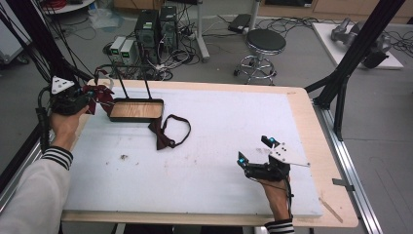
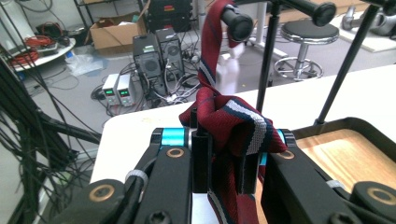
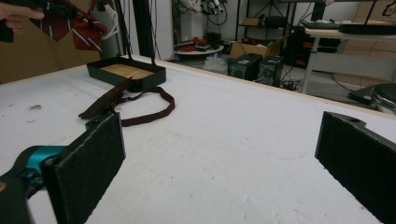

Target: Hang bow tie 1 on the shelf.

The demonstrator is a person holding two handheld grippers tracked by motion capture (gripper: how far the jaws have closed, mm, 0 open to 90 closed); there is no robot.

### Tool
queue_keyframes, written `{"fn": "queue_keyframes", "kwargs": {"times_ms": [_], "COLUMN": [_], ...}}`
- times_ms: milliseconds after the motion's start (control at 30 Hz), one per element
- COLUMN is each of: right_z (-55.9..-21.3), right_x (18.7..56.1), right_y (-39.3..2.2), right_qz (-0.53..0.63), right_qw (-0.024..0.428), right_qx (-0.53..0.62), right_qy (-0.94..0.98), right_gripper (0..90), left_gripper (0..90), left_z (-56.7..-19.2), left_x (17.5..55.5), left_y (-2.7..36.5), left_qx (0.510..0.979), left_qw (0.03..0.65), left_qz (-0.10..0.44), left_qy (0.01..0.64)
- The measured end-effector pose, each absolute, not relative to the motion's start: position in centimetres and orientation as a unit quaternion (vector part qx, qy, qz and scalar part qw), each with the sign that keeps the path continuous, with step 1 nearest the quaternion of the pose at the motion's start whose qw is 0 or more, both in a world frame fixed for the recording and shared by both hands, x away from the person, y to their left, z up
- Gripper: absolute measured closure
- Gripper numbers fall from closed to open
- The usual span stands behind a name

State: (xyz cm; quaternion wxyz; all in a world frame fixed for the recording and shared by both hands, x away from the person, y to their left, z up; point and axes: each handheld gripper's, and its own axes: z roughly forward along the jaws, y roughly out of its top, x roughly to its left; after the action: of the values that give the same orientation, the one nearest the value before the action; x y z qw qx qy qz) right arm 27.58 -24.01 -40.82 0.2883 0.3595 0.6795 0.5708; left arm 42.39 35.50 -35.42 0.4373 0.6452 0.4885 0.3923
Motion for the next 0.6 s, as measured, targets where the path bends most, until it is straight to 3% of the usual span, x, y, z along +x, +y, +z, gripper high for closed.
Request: {"fn": "queue_keyframes", "kwargs": {"times_ms": [333,600], "right_z": [-41.0,-40.6], "right_x": [27.7,26.7], "right_y": [-23.9,-24.2], "right_qz": [0.568,0.569], "right_qw": [0.290,0.303], "right_qx": [0.363,0.368], "right_qy": [0.679,0.670], "right_gripper": [0.7,0.8], "left_gripper": [75.6,43.4], "left_z": [-36.0,-36.0], "left_x": [42.6,42.6], "left_y": [35.0,34.7], "left_qx": [0.656,0.656], "left_qw": [0.460,0.484], "left_qz": [0.364,0.333], "left_qy": [0.475,0.473]}}
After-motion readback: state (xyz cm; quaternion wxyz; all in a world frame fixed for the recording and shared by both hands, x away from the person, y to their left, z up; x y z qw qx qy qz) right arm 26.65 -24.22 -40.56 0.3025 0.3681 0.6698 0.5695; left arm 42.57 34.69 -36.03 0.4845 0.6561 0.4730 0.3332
